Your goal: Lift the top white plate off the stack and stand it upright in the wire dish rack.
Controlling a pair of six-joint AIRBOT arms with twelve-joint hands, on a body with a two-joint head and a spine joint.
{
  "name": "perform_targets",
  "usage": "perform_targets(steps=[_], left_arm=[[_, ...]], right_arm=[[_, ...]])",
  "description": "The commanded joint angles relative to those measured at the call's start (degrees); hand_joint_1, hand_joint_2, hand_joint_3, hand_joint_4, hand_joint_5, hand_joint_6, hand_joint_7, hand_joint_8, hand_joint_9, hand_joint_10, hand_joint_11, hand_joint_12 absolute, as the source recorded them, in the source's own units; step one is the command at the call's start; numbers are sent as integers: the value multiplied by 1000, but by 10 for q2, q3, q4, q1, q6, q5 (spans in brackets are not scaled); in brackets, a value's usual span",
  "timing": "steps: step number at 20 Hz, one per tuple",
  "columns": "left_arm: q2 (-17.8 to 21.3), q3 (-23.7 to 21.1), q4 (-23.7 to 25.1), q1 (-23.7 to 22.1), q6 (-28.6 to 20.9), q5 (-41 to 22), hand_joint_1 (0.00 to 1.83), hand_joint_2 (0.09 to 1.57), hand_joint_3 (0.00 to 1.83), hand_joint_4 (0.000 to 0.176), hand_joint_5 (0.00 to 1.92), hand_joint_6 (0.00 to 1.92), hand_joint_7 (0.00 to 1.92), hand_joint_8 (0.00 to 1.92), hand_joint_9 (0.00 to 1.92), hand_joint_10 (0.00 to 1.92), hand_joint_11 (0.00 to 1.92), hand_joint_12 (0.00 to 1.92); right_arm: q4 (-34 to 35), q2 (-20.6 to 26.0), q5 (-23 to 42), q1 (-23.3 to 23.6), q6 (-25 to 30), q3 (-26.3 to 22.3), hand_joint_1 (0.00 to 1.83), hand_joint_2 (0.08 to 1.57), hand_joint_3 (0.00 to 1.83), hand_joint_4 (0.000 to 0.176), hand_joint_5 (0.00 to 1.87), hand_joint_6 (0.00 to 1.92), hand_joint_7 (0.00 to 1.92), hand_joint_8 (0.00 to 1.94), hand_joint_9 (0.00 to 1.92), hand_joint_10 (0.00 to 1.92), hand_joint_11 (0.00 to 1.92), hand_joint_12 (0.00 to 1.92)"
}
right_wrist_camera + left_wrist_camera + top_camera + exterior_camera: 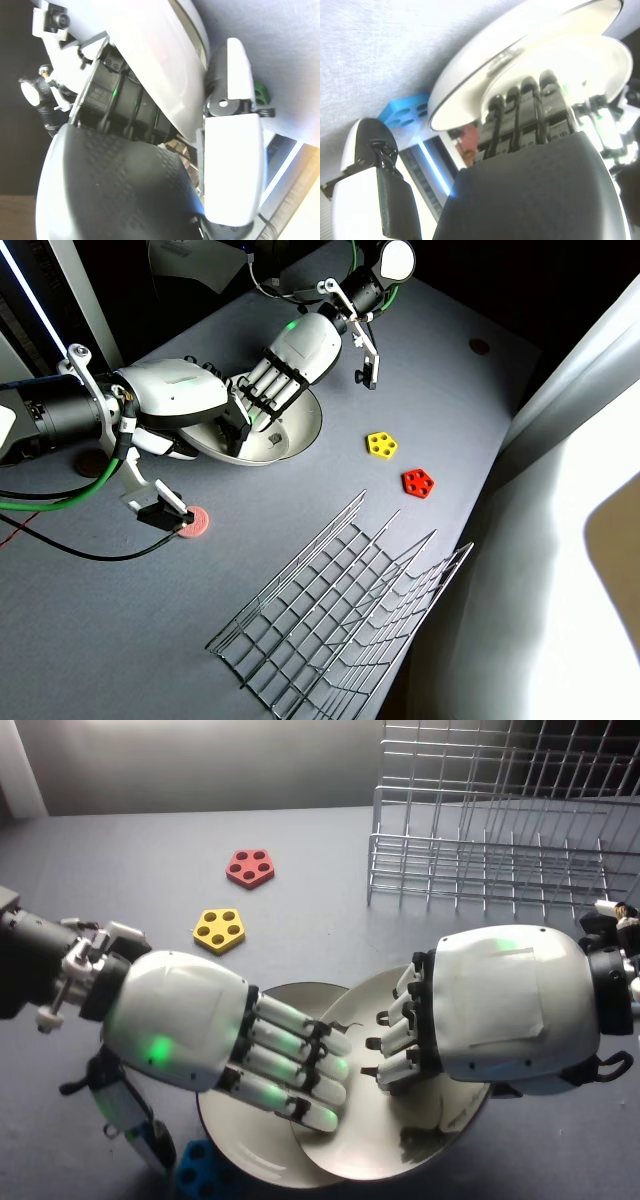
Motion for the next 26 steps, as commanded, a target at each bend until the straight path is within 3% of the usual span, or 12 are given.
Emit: perform_targets(steps=[1,2,3,5,6,7,12,19,21,25,26], left_arm=[[7,2,-51,-15,-8,-38,499,1000,3,0,7,0,2,0,0,0,0,0],[10,5,-61,-18,-16,-43,490,996,1,0,7,1,0,0,0,0,0,0],[12,9,-74,-22,-27,-49,467,998,2,0,1,0,0,0,0,0,0,0],[14,22,-97,-31,-47,-58,508,993,0,0,11,4,0,0,0,0,0,0],[15,30,-108,-37,-56,-61,493,997,1,0,12,4,3,1,0,0,0,0],[15,41,-121,-44,-68,-67,489,998,1,0,13,4,4,1,0,0,0,0],[17,72,-150,-56,-91,-81,512,994,0,0,18,5,6,2,0,0,0,0],[17,108,-191,-64,-123,-98,486,1004,3,0,0,0,0,0,0,0,0,0],[17,120,-201,-68,-129,-105,614,980,0,0,30,10,19,6,5,2,3,1],[16,138,-201,-72,-134,-110,531,1004,5,0,0,0,0,0,0,0,0,0],[16,147,-202,-73,-134,-110,553,997,1,0,0,0,0,0,0,0,0,0]], right_arm=[[17,8,4,7,-2,3,1498,1041,0,0,994,933,1139,459,1146,680,999,1313],[20,9,4,10,-2,4,1416,1042,1,0,1018,947,1158,480,1151,794,1052,931],[22,10,4,13,-2,4,1399,1047,0,0,1017,961,1151,511,1138,839,1105,739],[27,14,5,21,-2,2,1394,1046,2,0,1035,959,1164,484,1110,871,1160,609],[31,17,9,27,-2,2,1479,1031,0,0,1052,850,1226,319,1141,709,1040,1162],[36,20,13,33,-2,2,1496,1027,0,0,1056,828,1238,287,1147,677,1014,1276],[47,27,30,53,-1,7,1499,1036,0,0,1029,866,1164,460,1099,727,1014,1301],[61,29,51,78,8,16,1501,1030,1,0,1010,831,1185,459,1179,618,1003,1330],[66,32,56,84,11,19,1499,1050,2,0,924,915,1086,673,1151,662,1001,1349],[69,35,58,102,30,24,1498,1058,0,0,919,903,1032,786,1144,680,989,1368],[69,35,58,110,34,25,1489,1126,0,0,769,1082,892,968,1000,898,839,1524]])
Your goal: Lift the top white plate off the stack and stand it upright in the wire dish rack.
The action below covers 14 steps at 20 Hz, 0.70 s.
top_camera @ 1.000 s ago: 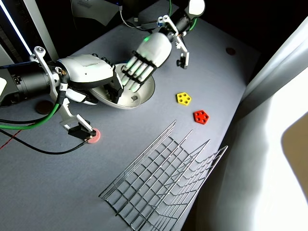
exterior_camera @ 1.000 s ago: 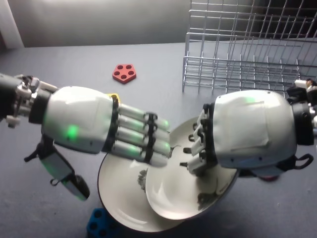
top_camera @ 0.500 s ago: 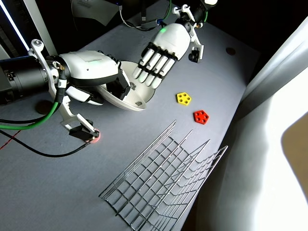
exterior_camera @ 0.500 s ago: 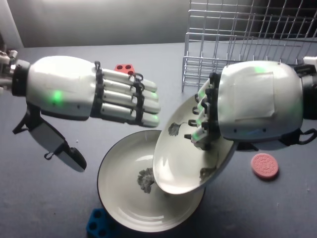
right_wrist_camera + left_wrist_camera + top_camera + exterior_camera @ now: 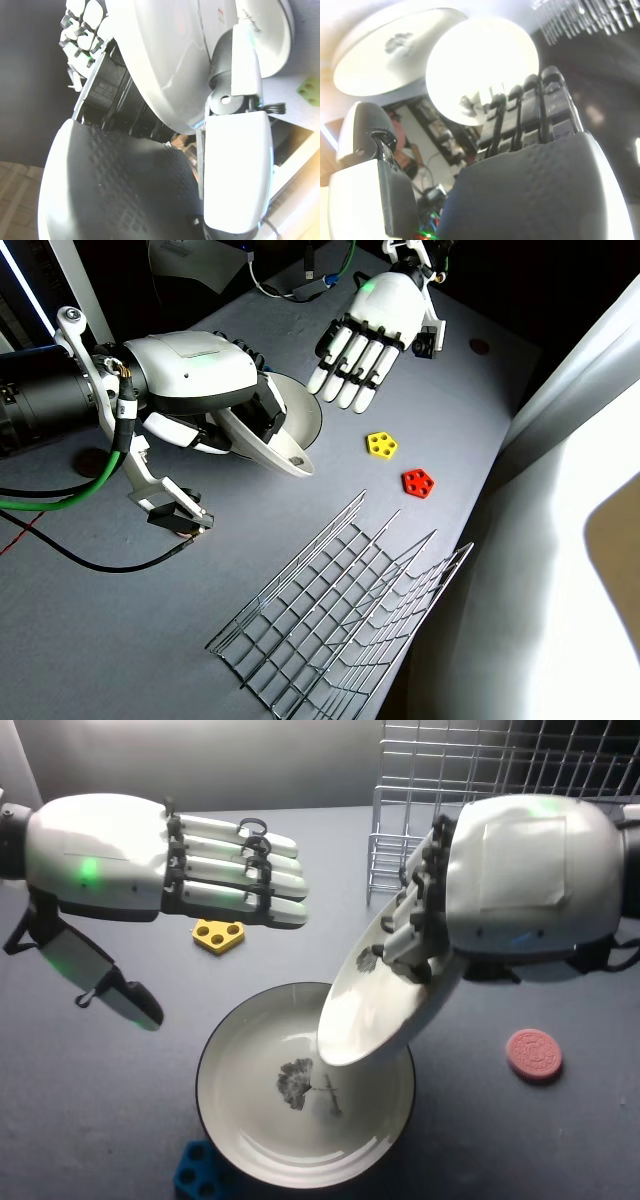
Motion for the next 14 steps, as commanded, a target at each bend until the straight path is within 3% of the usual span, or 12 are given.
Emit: perform_targets(steps=[1,5,10,11,13,14], left_arm=[[3,5,-59,-15,0,-33,525,992,0,0,0,0,0,0,0,0,0,0],[3,26,-60,-17,-7,-44,458,993,1,0,0,0,0,0,0,0,2,0],[-3,62,-44,-14,-1,-52,417,1016,8,0,0,0,0,0,0,0,0,0],[-5,68,-41,-14,1,-51,379,981,0,0,0,0,0,0,0,0,0,0],[-8,83,-37,-11,2,-56,362,978,0,0,0,0,0,0,0,0,2,1],[-8,86,-37,-5,6,-62,377,958,0,0,0,0,0,0,0,0,0,0]], right_arm=[[33,7,41,15,0,2,1485,1136,0,0,775,1166,853,946,958,956,812,1551],[32,3,42,32,0,6,1484,1134,0,0,778,1202,868,869,952,968,824,1541],[39,-2,42,45,0,19,1481,1148,0,0,760,1276,822,930,894,1012,823,1527],[42,-2,42,47,0,22,1491,1095,0,0,892,1142,956,766,1000,858,932,1398],[46,-4,42,54,0,30,1498,1055,0,0,935,1066,1081,622,1103,664,1002,1295],[46,-5,42,57,0,31,1489,1108,0,0,821,1181,975,786,962,844,886,1429]])
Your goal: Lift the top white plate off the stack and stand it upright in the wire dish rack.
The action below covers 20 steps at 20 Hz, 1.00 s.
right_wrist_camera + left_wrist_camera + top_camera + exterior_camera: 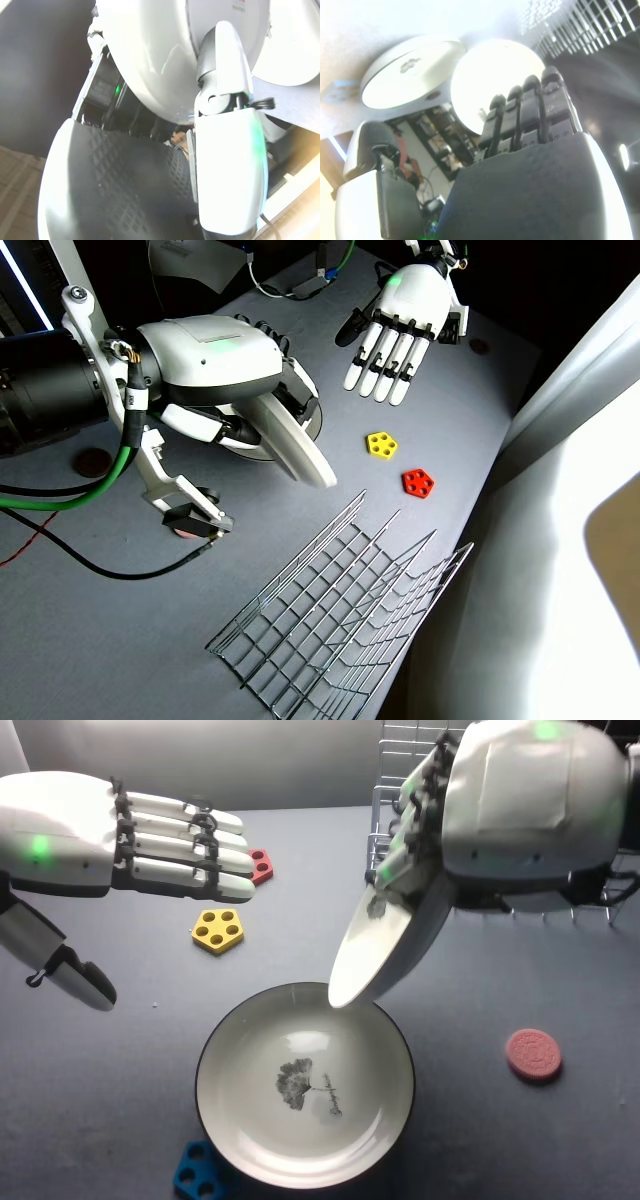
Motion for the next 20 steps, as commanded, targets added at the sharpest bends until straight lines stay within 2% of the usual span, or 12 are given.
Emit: perform_targets(steps=[1,2,4,6,7,9,11,12,16,17,18,20], left_arm=[[1,4,-47,-6,8,-40,377,958,0,0,0,0,0,0,0,0,0,0],[1,6,-44,1,18,-44,387,932,0,0,0,0,0,0,0,0,0,0],[1,9,-46,15,19,-45,380,911,0,0,0,0,0,0,0,0,0,0],[0,15,-49,18,18,-45,414,920,0,0,0,0,0,0,0,0,0,0],[-2,22,-53,15,16,-44,421,909,0,0,0,0,0,0,0,0,4,2],[-7,34,-67,12,13,-31,442,894,0,0,0,0,0,0,0,0,11,5],[-12,38,-72,15,10,-13,391,905,0,0,0,0,0,0,0,0,0,0],[-12,38,-72,16,6,-14,411,903,0,0,0,0,0,0,0,0,0,0],[-9,33,-78,20,-9,-13,410,900,0,0,0,0,0,0,0,0,9,4],[-9,33,-79,19,-14,-13,410,900,0,0,0,0,0,0,0,0,9,4],[-8,33,-80,16,-25,-12,419,890,0,0,0,0,0,0,8,3,25,12],[-6,33,-82,11,-34,-11,421,904,0,0,0,0,0,0,3,1,7,5]], right_arm=[[33,6,42,14,-4,0,1489,1108,0,0,821,1181,975,786,962,844,886,1429],[33,6,42,18,-4,0,1496,1068,0,0,906,1087,1063,660,1056,740,977,1336],[38,6,42,24,-4,3,1487,1122,0,0,805,1204,931,821,942,903,878,1447],[40,4,42,31,-4,9,1498,1052,0,0,944,1049,1091,587,1108,667,1014,1279],[40,4,42,33,-4,12,1487,1119,0,0,828,1191,923,812,949,890,878,1439],[40,3,42,40,-5,20,1497,1054,0,0,973,1026,1063,591,1098,703,1009,1285],[46,2,43,49,-6,29,1489,1101,0,0,859,1139,951,752,997,837,905,1406],[47,2,43,55,-6,32,1497,1059,0,0,950,1029,1043,631,1106,702,986,1324],[55,2,53,77,-8,52,1500,1038,0,0,1003,959,1122,491,1145,637,1027,1264],[56,2,54,82,-8,57,1500,1038,0,0,1003,959,1122,491,1145,637,1027,1264],[59,2,56,88,-10,62,1490,1102,0,0,862,1123,970,712,998,852,894,1424],[67,1,56,95,-14,68,1501,1031,0,0,1014,932,1163,414,1157,623,1039,1251]])
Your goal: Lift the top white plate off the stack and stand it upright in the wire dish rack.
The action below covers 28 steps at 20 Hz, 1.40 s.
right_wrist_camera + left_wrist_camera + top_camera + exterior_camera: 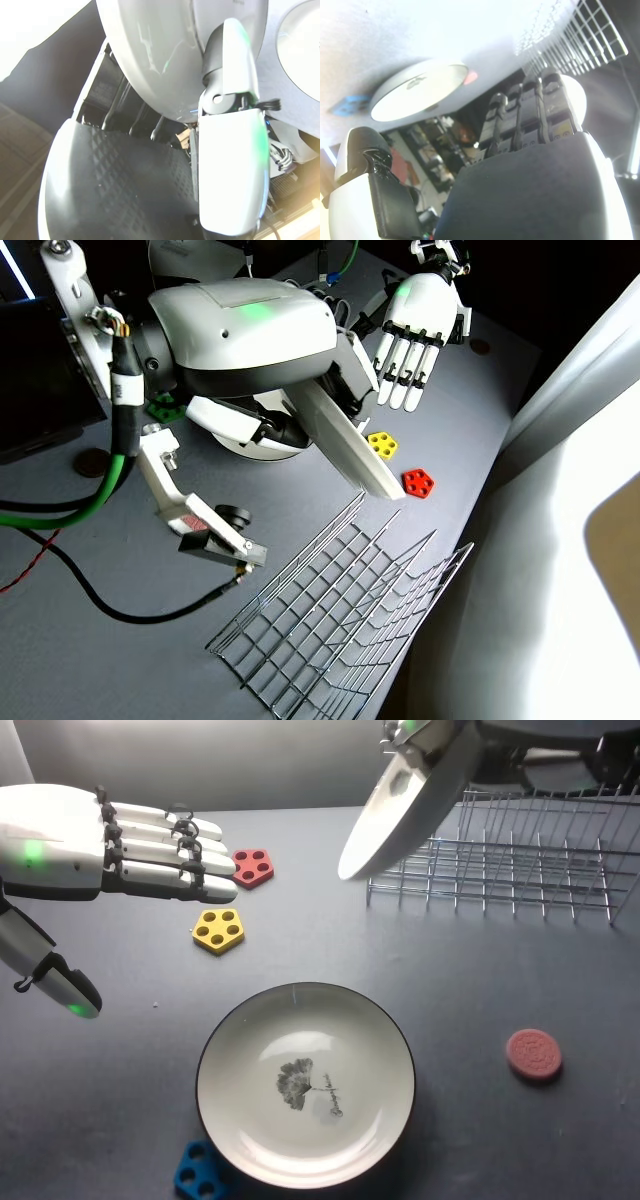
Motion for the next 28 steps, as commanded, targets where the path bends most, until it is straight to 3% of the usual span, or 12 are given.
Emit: perform_targets(steps=[1,2,8,19,24,25,26,28], left_arm=[[6,1,-61,-16,-2,-28,421,904,0,0,0,0,0,0,3,1,7,5],[6,0,-72,-11,-2,-29,445,912,1,0,0,0,0,0,0,0,0,0],[-2,0,-74,10,20,-23,453,904,1,0,0,0,1,0,2,0,0,0],[-7,34,-100,33,3,-25,453,910,6,0,0,0,5,1,4,1,0,0],[-10,57,-107,51,-5,-22,463,892,3,0,3,0,41,0,40,1,69,59],[-12,62,-108,57,-7,-24,482,852,21,0,28,4,72,5,76,7,13,332],[-14,66,-110,65,-7,-25,484,852,16,0,34,3,73,3,85,5,2,444],[-19,76,-124,86,-8,-31,484,834,4,0,37,3,72,1,94,7,0,472]], right_arm=[[49,6,44,16,-7,3,1501,1031,0,0,1014,932,1163,414,1157,623,1039,1251],[53,6,44,20,-7,6,1484,1135,0,0,794,1225,890,846,908,976,831,1511],[105,9,24,38,-7,18,1484,1135,0,0,768,1247,904,861,899,969,836,1516],[171,16,-65,90,-7,24,1479,1158,0,0,741,1288,854,918,831,1076,803,1570],[186,18,-118,119,-2,22,1483,1148,0,0,731,1284,846,958,931,942,789,1567],[186,19,-127,124,-2,19,1492,1091,0,0,882,1120,973,770,1047,791,902,1446],[186,20,-135,127,-1,16,1496,1058,0,0,964,997,1063,624,1123,675,947,1386],[186,23,-156,132,3,7,1499,1044,0,0,978,964,1100,560,1166,604,1001,1316]])
